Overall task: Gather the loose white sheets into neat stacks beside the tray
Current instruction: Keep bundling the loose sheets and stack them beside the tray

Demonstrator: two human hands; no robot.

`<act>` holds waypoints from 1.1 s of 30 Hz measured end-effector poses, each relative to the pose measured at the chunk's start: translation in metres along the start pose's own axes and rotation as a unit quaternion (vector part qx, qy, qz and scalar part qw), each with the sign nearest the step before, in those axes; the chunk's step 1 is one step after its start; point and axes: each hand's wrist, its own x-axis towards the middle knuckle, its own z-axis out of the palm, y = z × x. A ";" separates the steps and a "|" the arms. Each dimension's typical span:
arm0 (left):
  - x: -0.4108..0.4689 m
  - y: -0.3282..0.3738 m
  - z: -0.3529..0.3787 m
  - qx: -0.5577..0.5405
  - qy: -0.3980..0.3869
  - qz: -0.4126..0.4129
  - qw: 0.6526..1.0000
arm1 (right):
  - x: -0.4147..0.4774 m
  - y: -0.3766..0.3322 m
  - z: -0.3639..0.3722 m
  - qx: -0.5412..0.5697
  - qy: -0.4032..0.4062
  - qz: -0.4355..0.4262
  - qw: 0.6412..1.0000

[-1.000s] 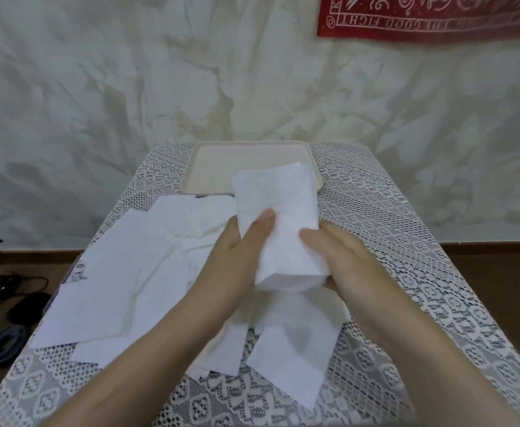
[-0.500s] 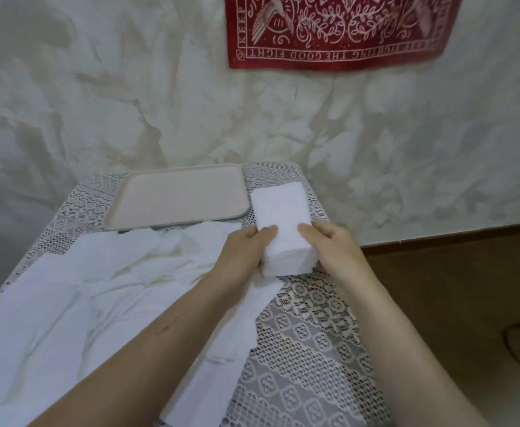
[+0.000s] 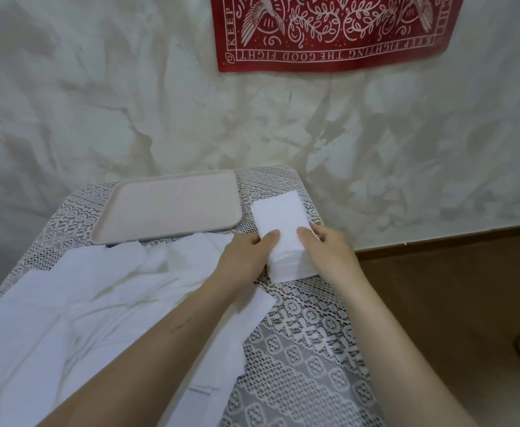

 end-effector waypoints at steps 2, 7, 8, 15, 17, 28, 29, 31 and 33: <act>0.002 0.000 0.000 0.010 0.001 0.004 1.000 | 0.001 0.002 0.002 -0.033 0.004 -0.013 0.999; 0.001 0.000 0.006 0.100 0.029 0.045 0.994 | 0.002 0.003 0.001 -0.085 0.030 -0.015 0.996; 0.001 0.001 0.006 0.106 0.030 0.044 0.993 | 0.001 0.002 0.001 -0.074 0.031 -0.009 0.997; 0.002 0.001 -0.007 0.097 0.051 0.067 0.992 | -0.007 -0.010 -0.007 -0.043 0.036 -0.030 0.998; -0.001 0.003 -0.013 0.096 0.072 0.083 0.989 | -0.007 -0.016 -0.015 -0.089 0.052 -0.059 0.993; -0.006 0.026 -0.037 0.377 0.149 0.235 0.883 | -0.005 -0.039 -0.026 -0.376 0.059 -0.185 0.906; -0.007 0.026 -0.039 0.395 0.153 0.241 0.873 | -0.005 -0.041 -0.026 -0.393 0.058 -0.193 0.897; -0.009 0.024 -0.047 0.422 0.165 0.246 0.857 | -0.004 -0.045 -0.023 -0.420 0.056 -0.208 0.881; -0.011 0.021 -0.059 0.445 0.176 0.245 0.843 | -0.005 -0.049 -0.018 -0.438 0.047 -0.225 0.869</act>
